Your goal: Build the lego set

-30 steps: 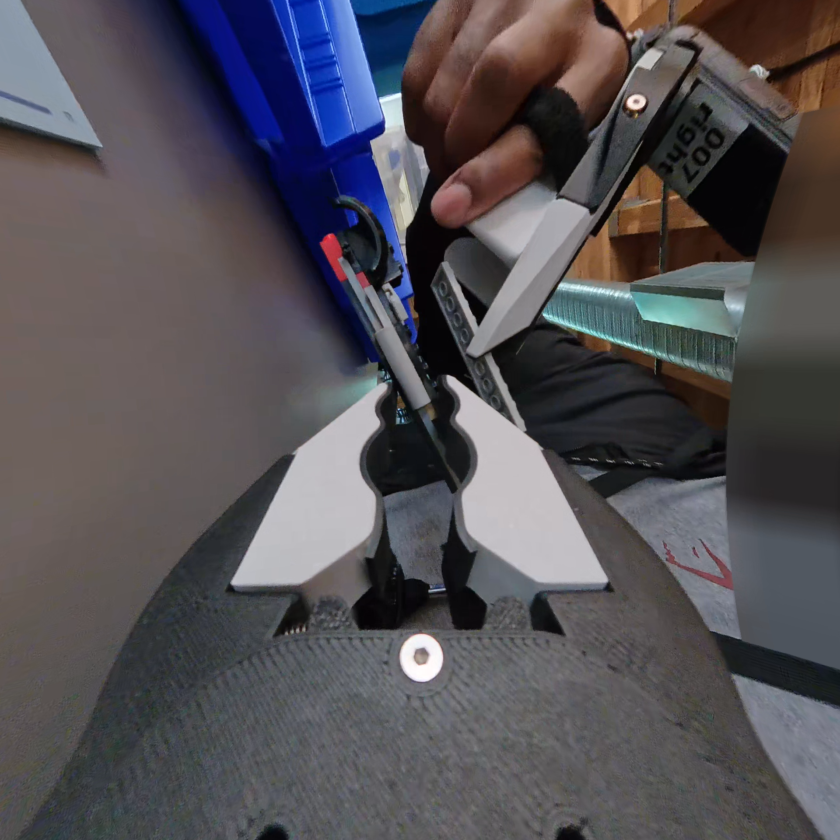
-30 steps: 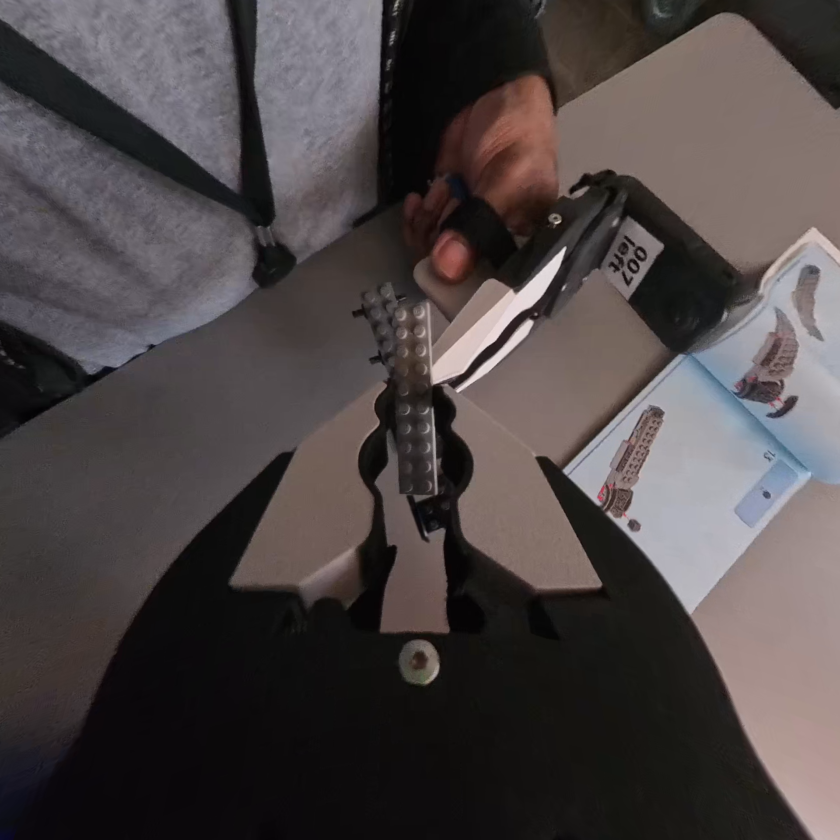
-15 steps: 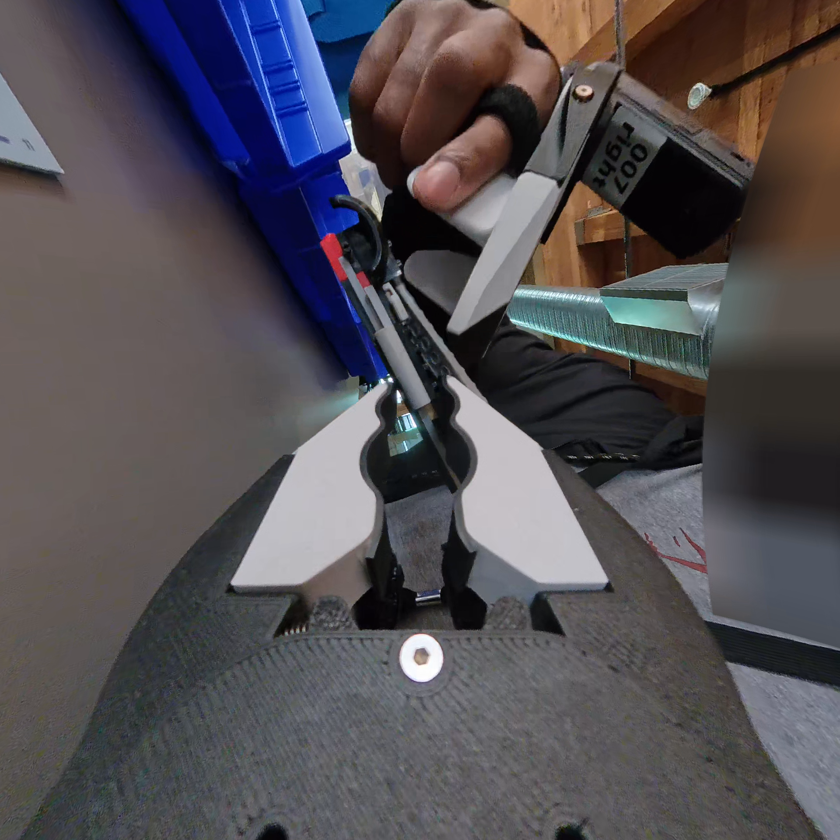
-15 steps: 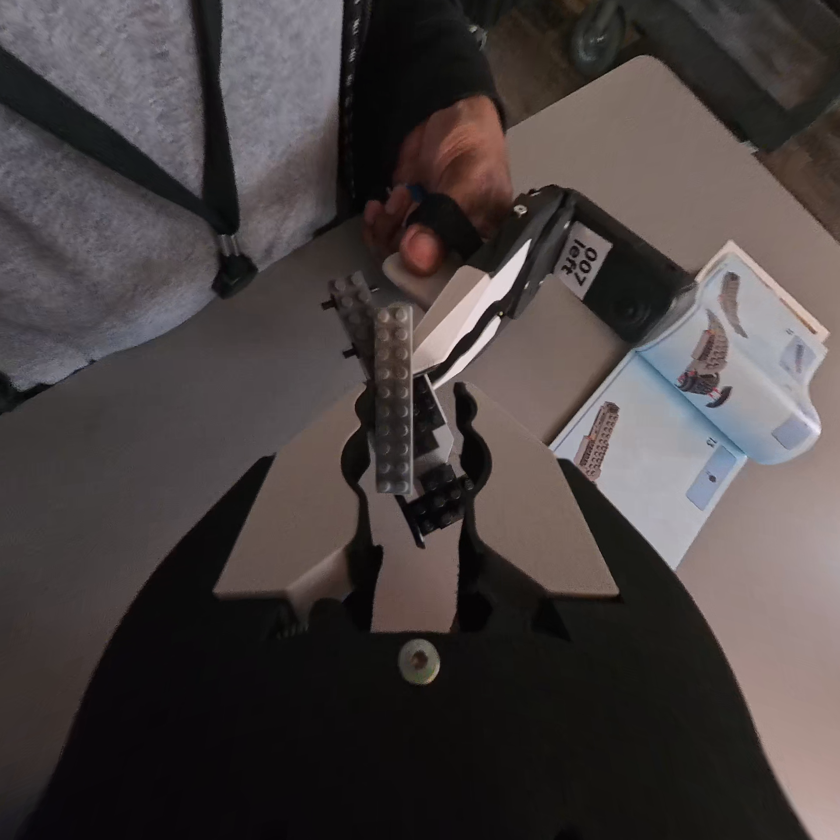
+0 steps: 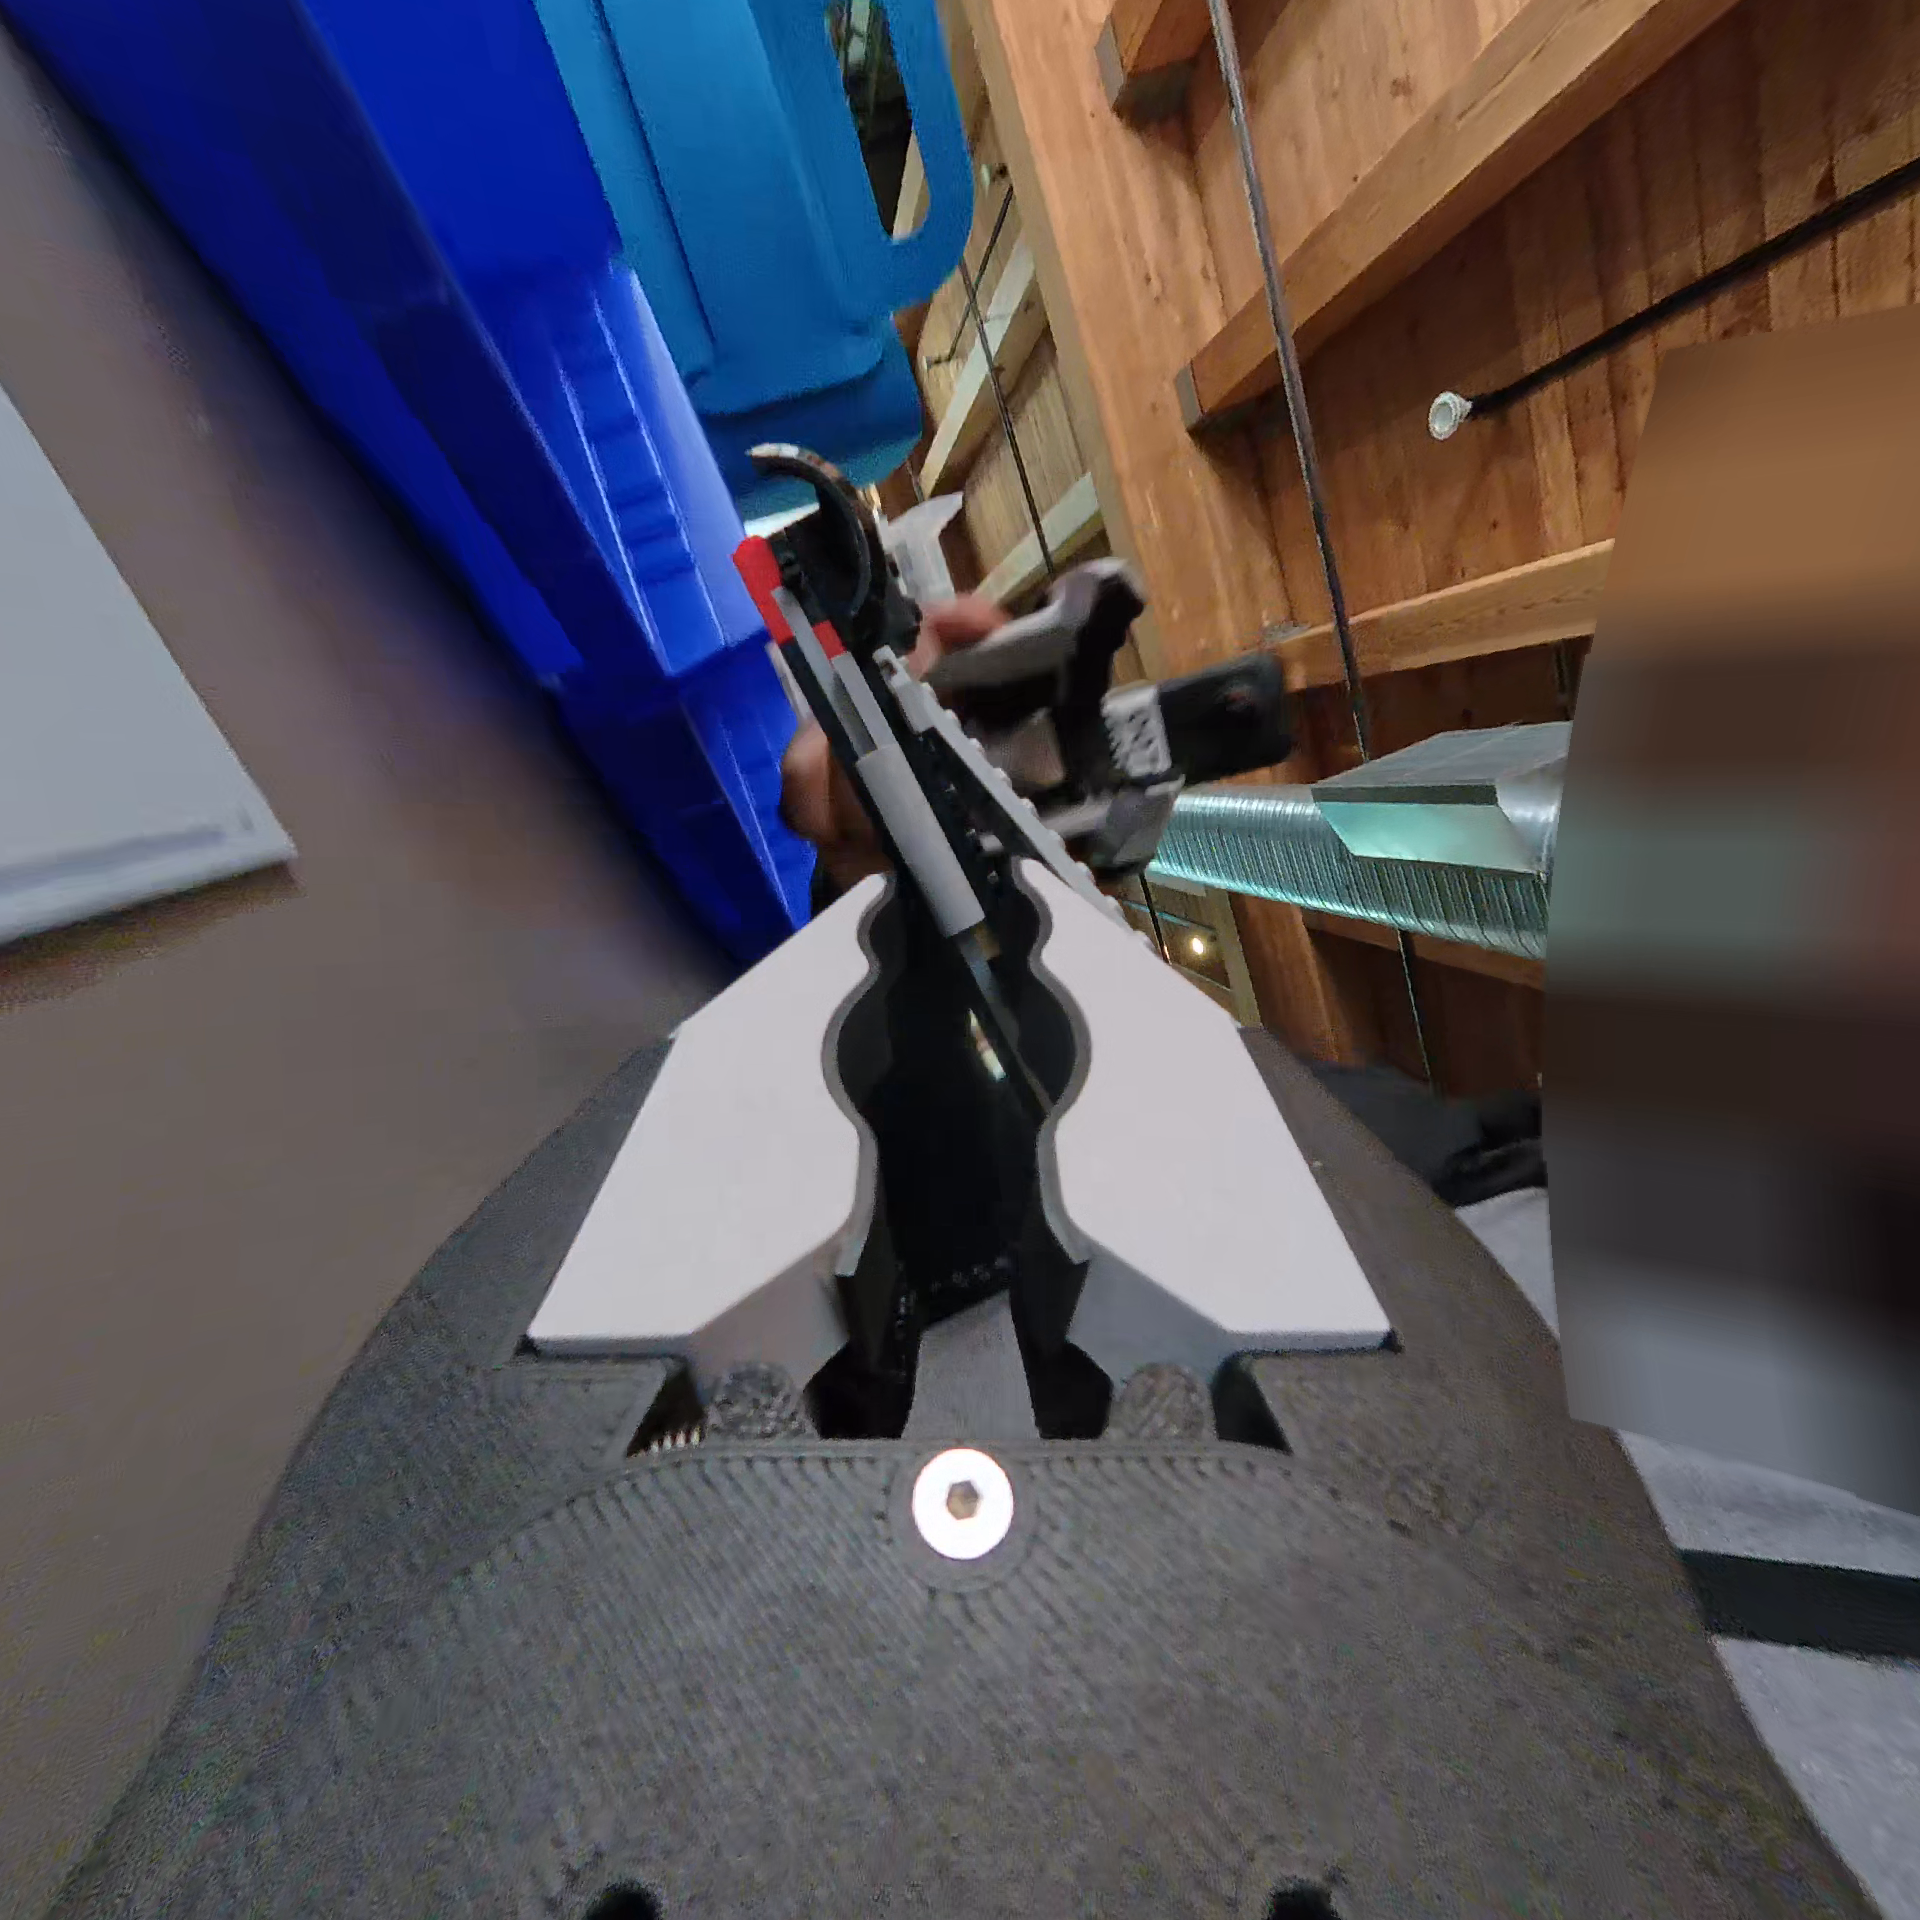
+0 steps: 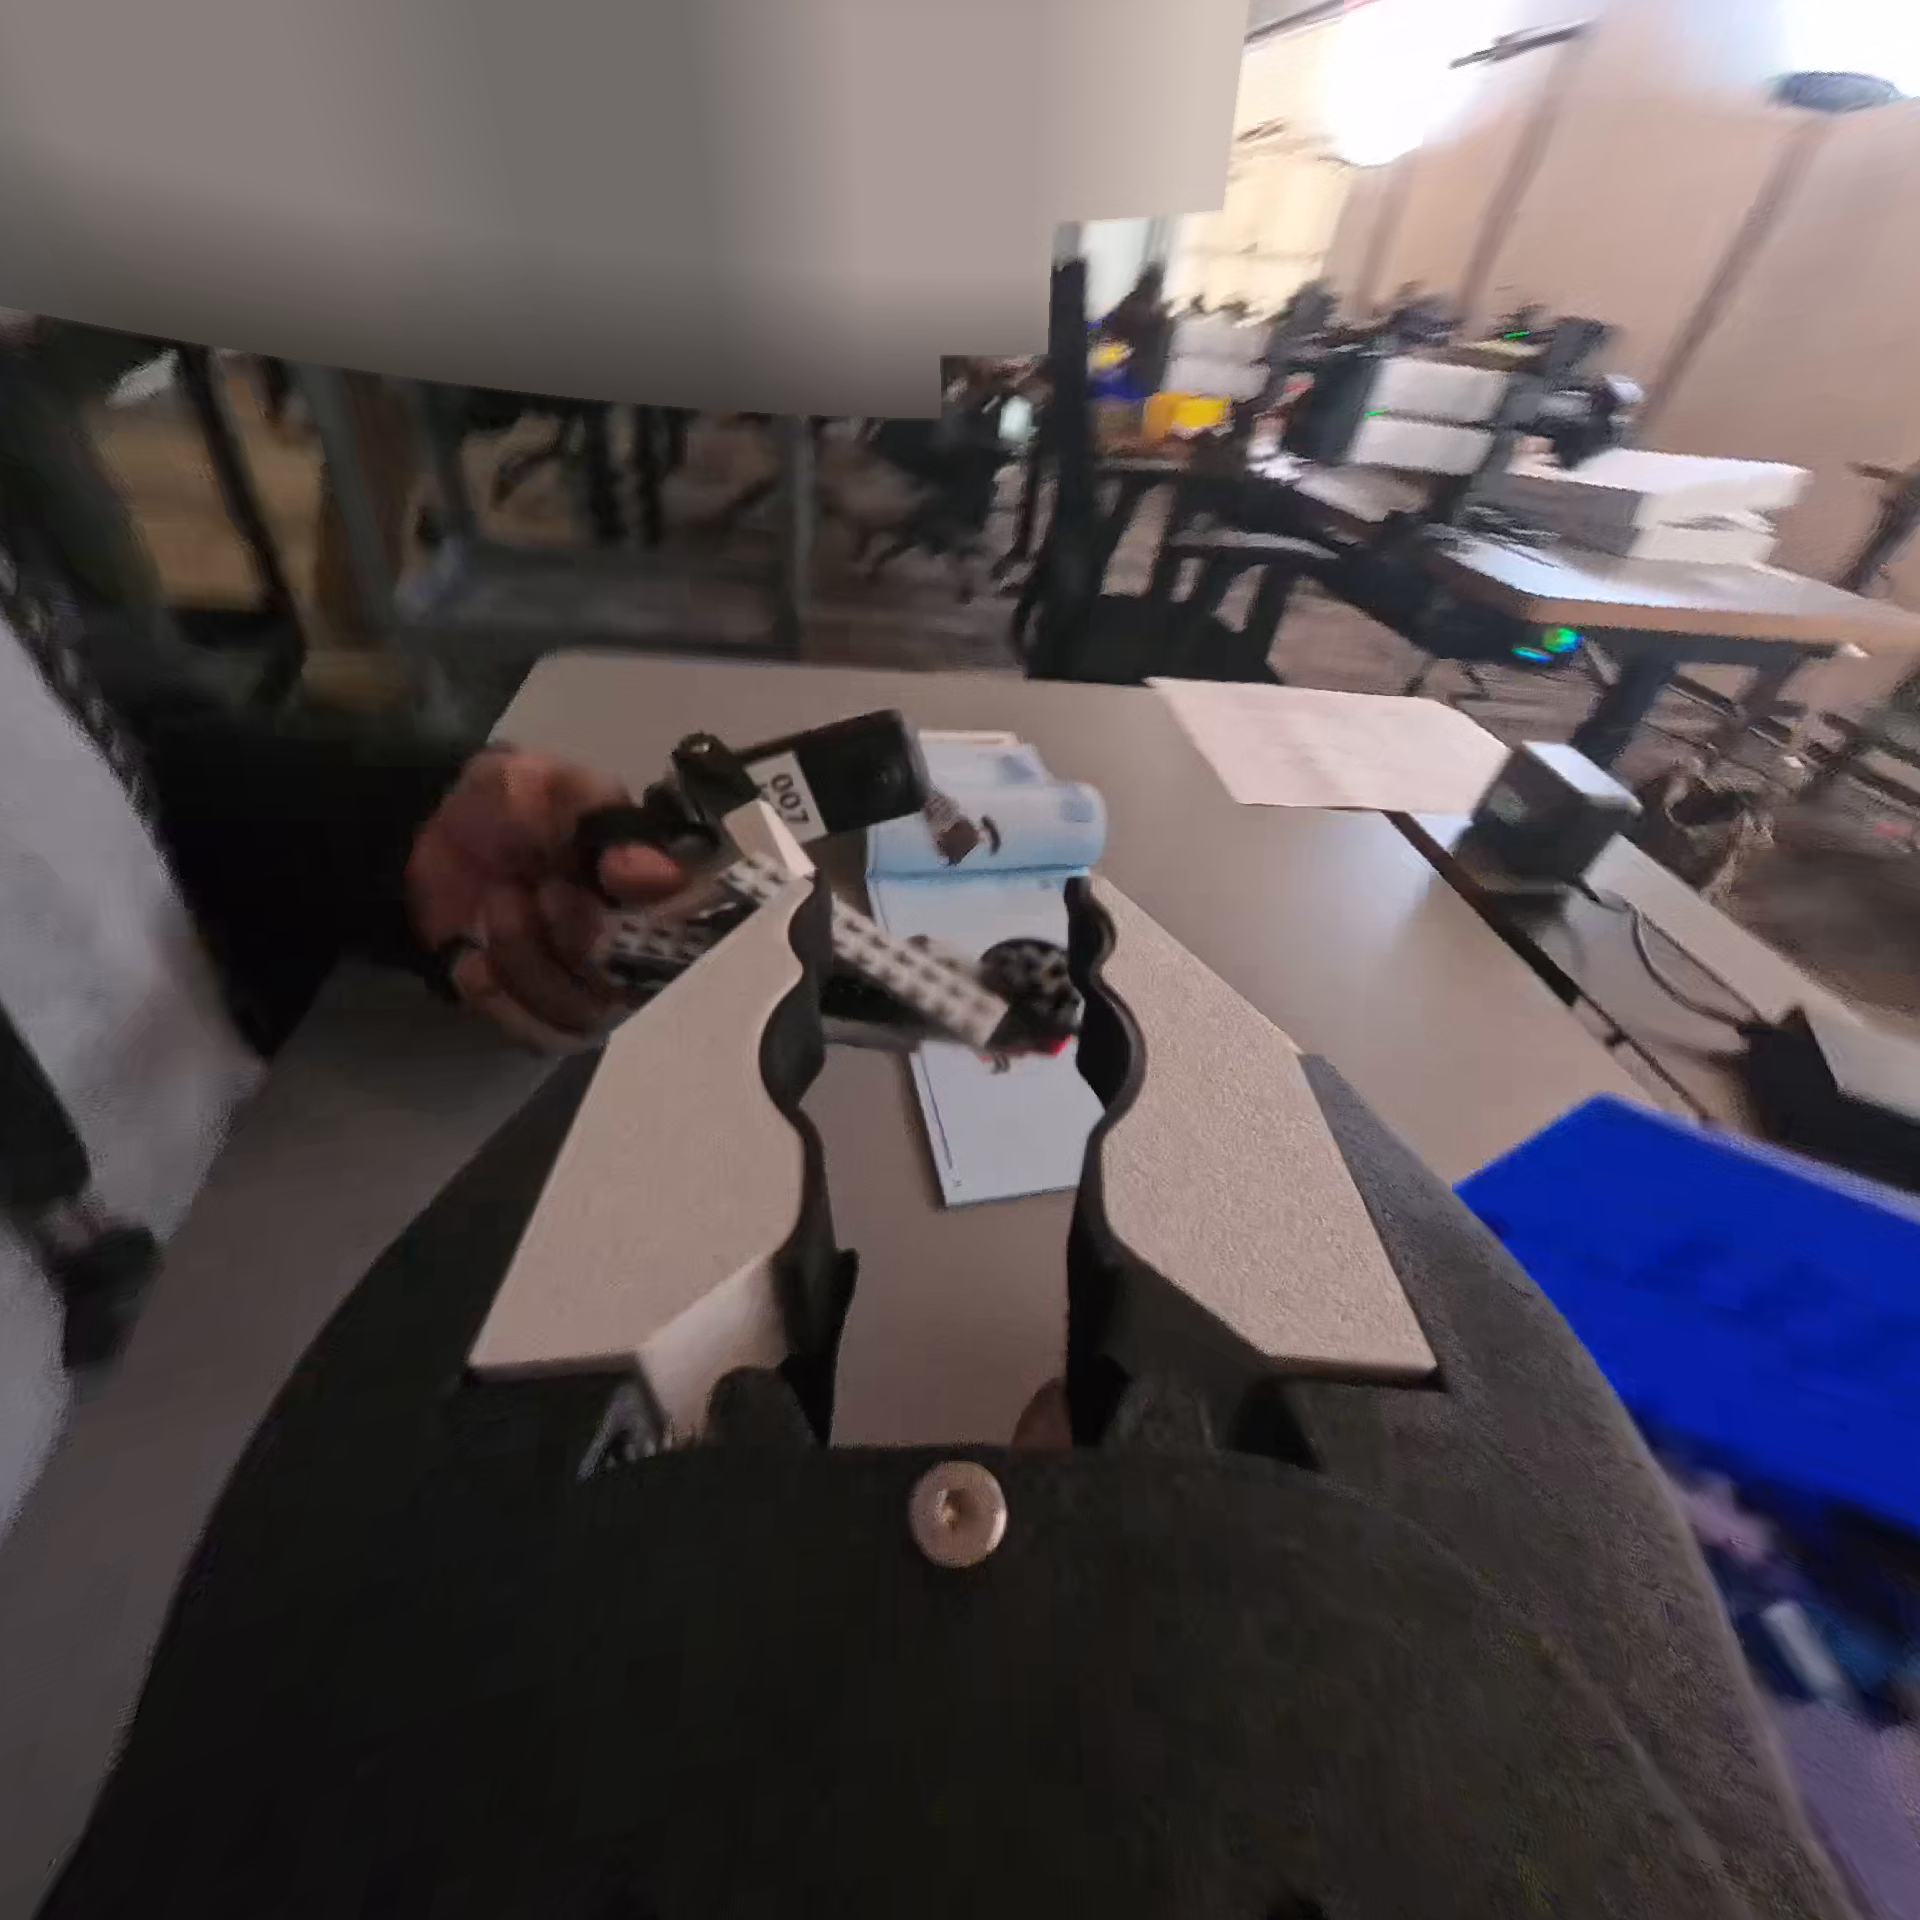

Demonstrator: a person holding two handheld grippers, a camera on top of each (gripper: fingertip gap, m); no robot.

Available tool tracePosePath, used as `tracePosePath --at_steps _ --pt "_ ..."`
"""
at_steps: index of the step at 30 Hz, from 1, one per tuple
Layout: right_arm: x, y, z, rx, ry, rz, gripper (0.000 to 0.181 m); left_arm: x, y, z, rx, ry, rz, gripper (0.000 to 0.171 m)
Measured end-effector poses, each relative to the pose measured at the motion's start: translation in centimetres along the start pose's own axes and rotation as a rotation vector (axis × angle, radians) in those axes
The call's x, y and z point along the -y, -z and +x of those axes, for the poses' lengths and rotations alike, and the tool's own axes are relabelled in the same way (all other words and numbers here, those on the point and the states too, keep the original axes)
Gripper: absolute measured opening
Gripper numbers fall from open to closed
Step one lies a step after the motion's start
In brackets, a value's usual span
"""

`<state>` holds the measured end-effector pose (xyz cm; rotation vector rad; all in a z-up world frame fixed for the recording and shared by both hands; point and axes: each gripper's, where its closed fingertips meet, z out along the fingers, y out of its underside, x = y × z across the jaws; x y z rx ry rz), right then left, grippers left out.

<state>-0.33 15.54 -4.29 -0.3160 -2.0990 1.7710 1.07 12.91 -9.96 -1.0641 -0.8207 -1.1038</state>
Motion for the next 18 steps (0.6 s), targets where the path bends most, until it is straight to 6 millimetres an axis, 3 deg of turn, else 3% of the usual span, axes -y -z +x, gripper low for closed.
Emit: tracePosePath --at_steps 5,11,14,18 --pt "-2.9 0.6 2.4 -0.156 -0.286 0.093 0.042 3.8 -1.9 0.0 0.005 -0.069 0.017 0.017" --pt "-3.7 1.1 4.4 -0.249 -0.344 0.169 0.044 7.2 -4.8 -1.0 -0.014 -0.083 -0.007 0.018" --pt "-4.3 1.5 4.9 -0.296 -0.353 0.188 0.045 7.4 -6.0 -1.5 -0.047 -0.082 -0.08 0.018" --pt "-4.6 1.9 5.6 -0.335 -0.383 0.216 0.045 6.5 -5.9 -2.2 -0.061 -0.043 -0.121 0.017"
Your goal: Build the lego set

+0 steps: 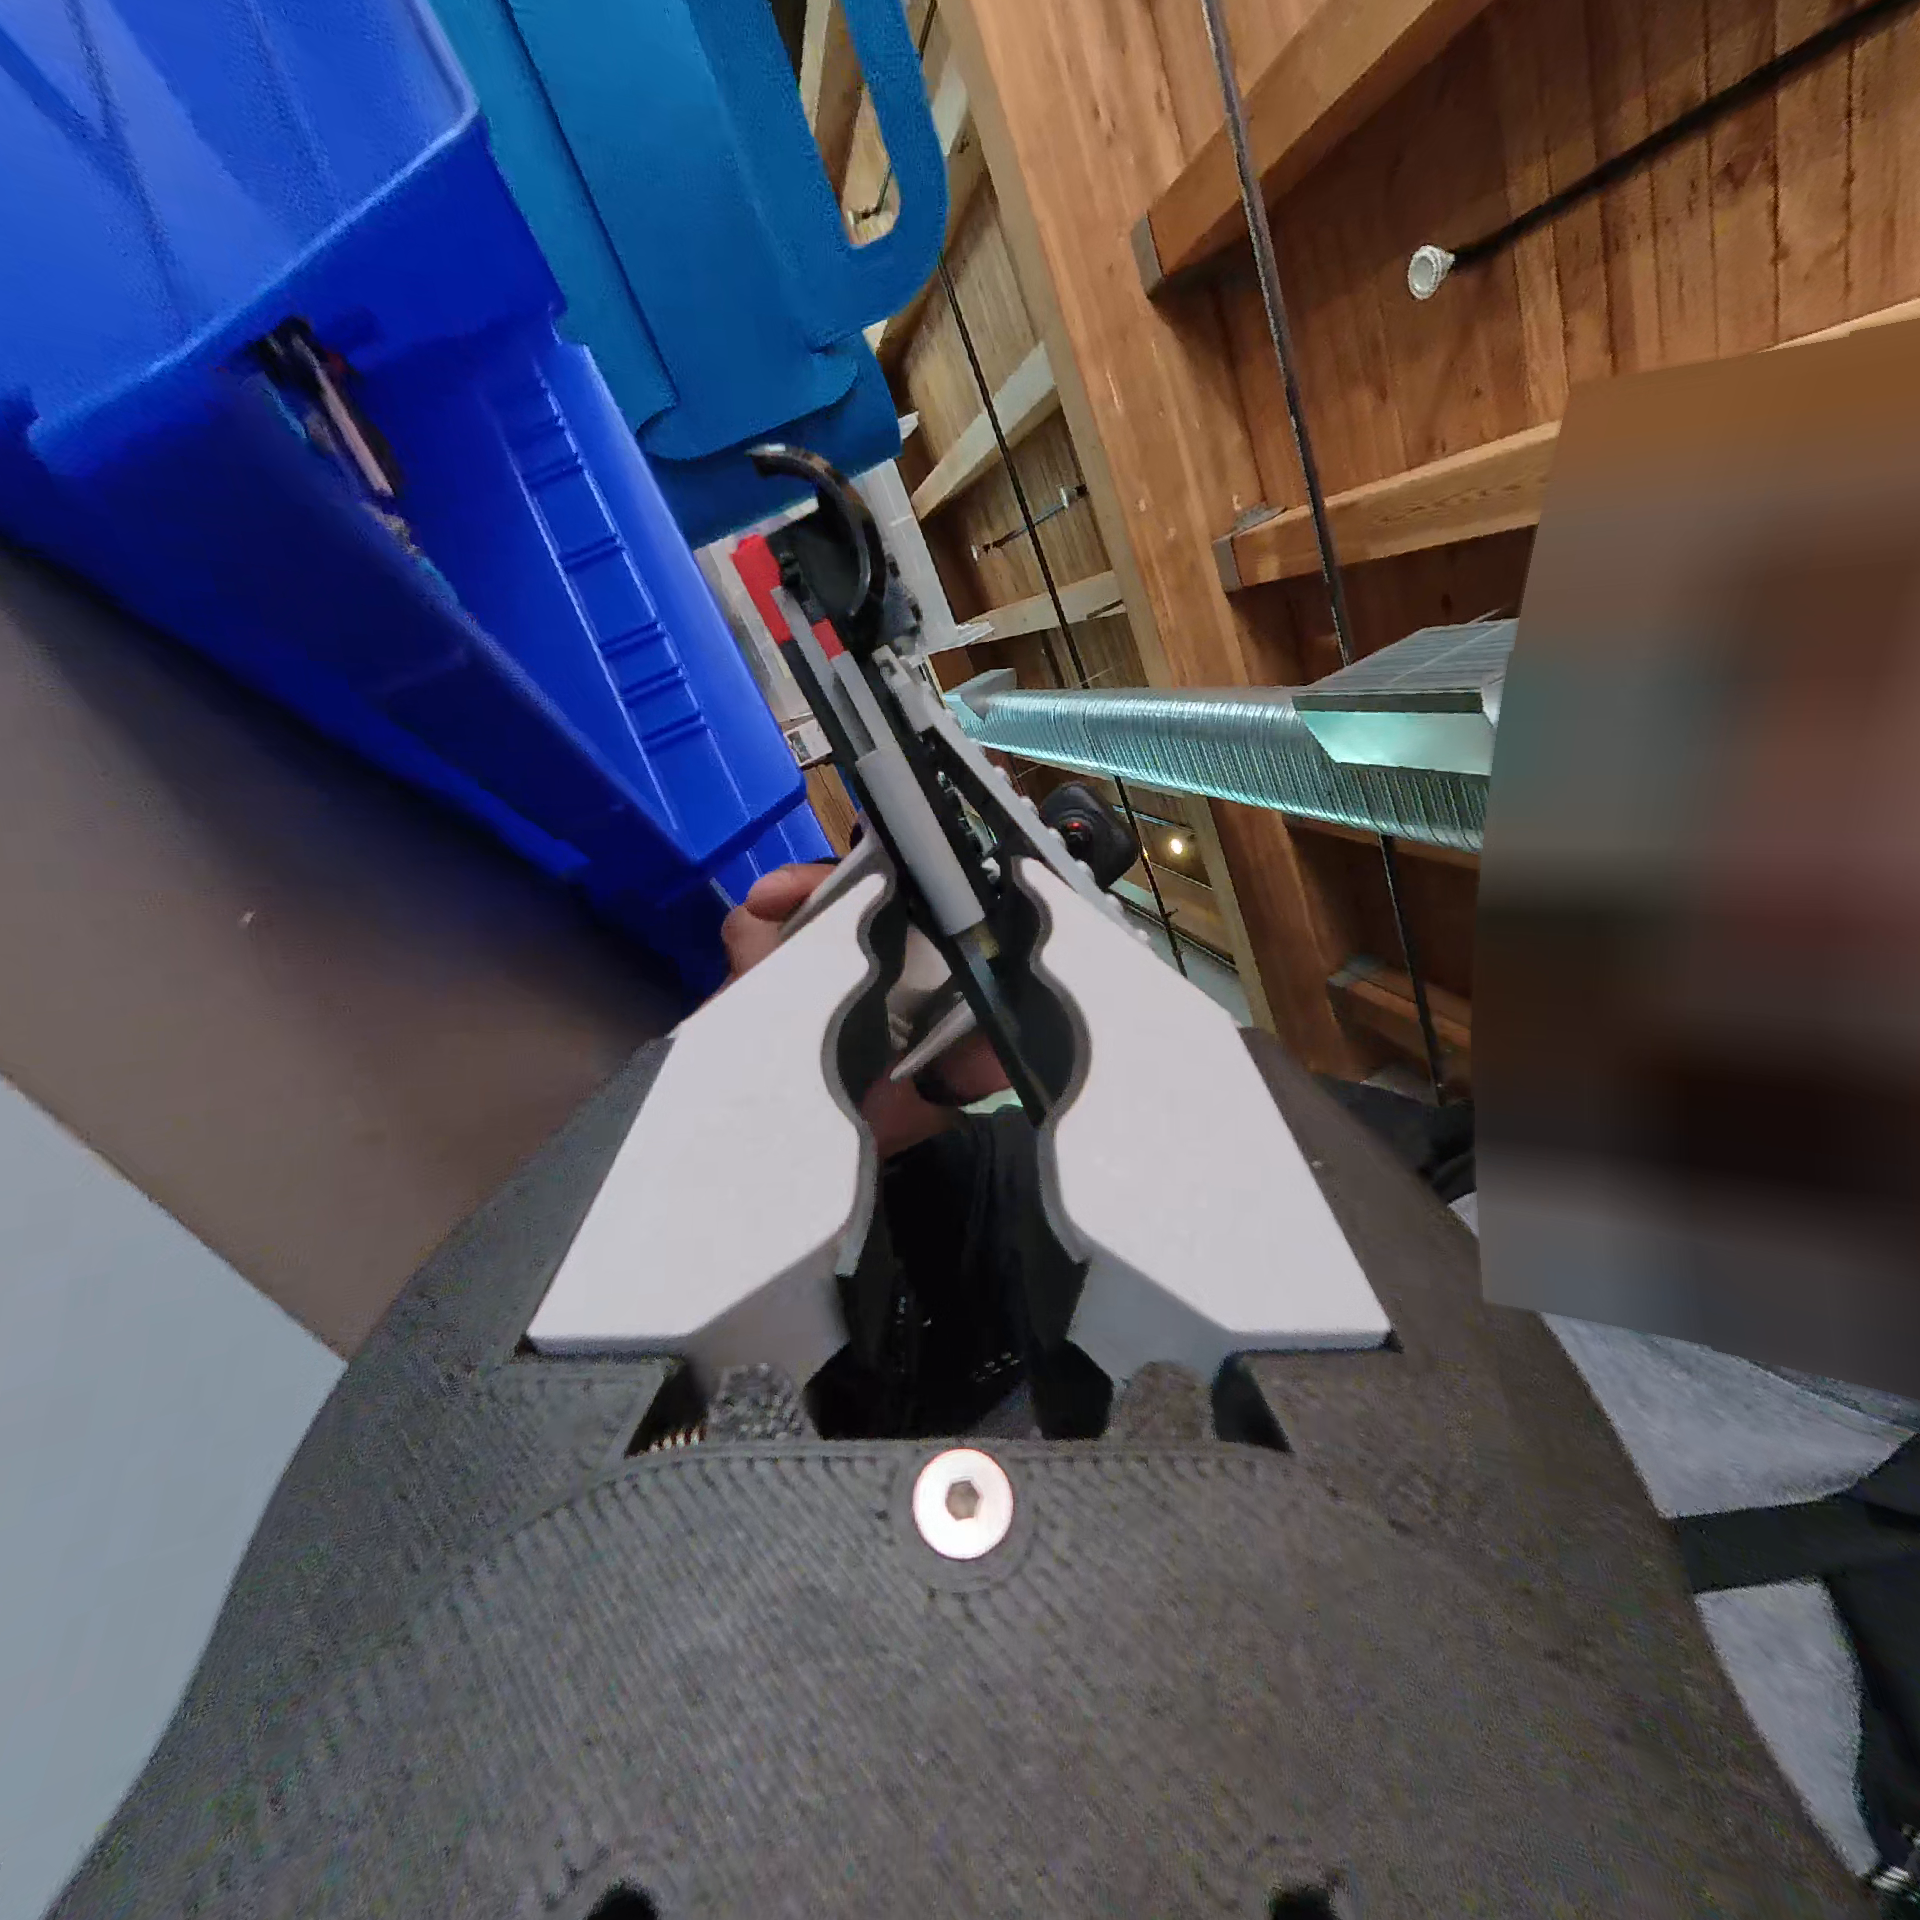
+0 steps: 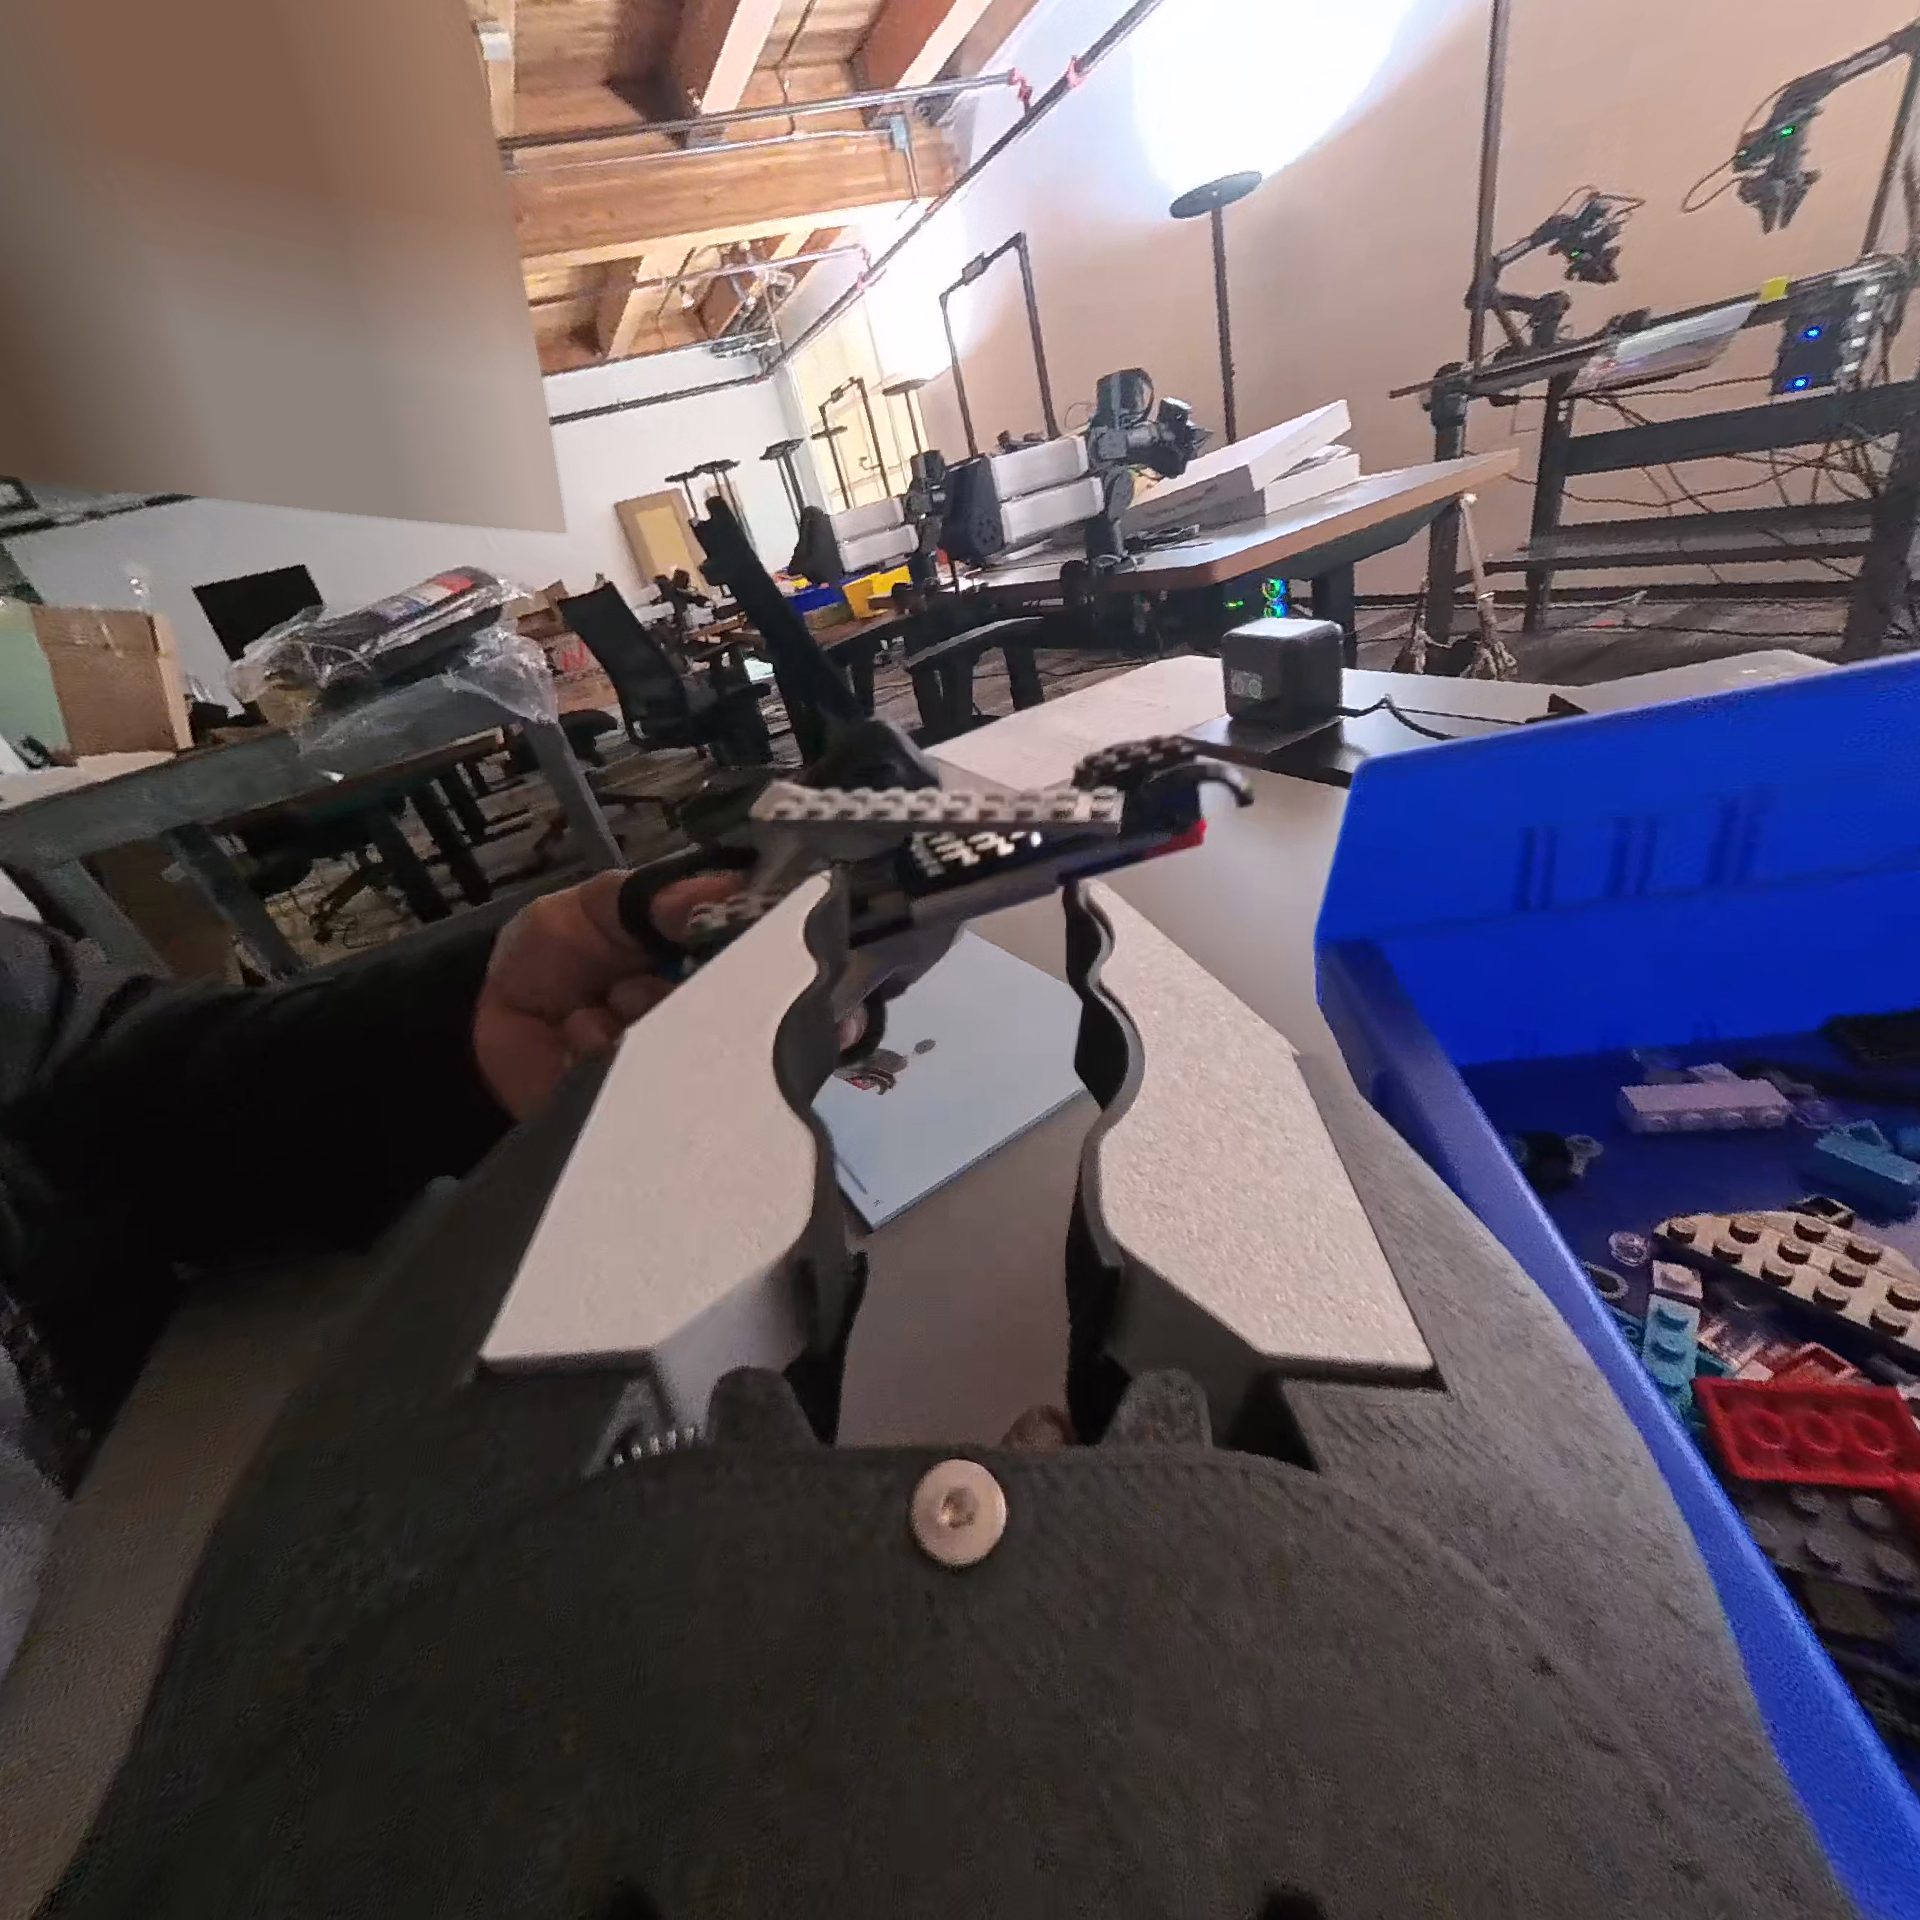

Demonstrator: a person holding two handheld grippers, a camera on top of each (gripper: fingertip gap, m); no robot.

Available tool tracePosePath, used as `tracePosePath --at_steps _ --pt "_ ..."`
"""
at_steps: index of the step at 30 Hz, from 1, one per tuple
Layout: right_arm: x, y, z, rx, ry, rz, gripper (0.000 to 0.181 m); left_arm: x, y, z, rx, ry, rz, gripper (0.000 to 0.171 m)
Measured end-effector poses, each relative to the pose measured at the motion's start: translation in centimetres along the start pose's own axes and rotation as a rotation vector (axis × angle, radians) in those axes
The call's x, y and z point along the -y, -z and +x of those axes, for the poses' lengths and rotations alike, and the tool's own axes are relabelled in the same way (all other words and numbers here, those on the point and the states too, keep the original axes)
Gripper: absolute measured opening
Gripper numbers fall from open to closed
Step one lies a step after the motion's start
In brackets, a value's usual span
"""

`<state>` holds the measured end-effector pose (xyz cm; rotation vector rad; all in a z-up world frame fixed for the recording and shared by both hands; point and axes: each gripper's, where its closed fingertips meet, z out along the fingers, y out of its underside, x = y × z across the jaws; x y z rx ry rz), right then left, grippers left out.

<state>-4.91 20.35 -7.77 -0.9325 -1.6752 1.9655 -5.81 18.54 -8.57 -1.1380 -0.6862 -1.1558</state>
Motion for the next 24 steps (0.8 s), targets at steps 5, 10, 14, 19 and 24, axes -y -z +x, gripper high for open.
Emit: tracePosePath --at_steps 5,10,14,19,24 --pt "-1.2 -0.1 0.3 -0.015 -0.025 -0.026 0.044 -1.0 0.1 -0.3 0.0 0.019 -0.005 0.018" --pt "-1.1 0.1 0.5 -0.014 -0.09 -0.018 0.043 -1.7 -0.1 -0.6 0.001 0.02 -0.011 0.017" --pt "-0.6 0.3 0.8 -0.011 -0.13 0.001 0.043 -2.2 -0.4 -0.9 0.017 0.014 -0.025 0.017" --pt "-0.6 0.2 0.6 -0.004 -0.117 -0.007 0.042 -2.4 -0.5 -1.0 0.027 0.01 -0.036 0.017" --pt "-0.7 0.1 0.4 0.008 -0.105 -0.012 0.042 -2.6 -0.6 -1.1 0.026 0.029 -0.036 0.018"
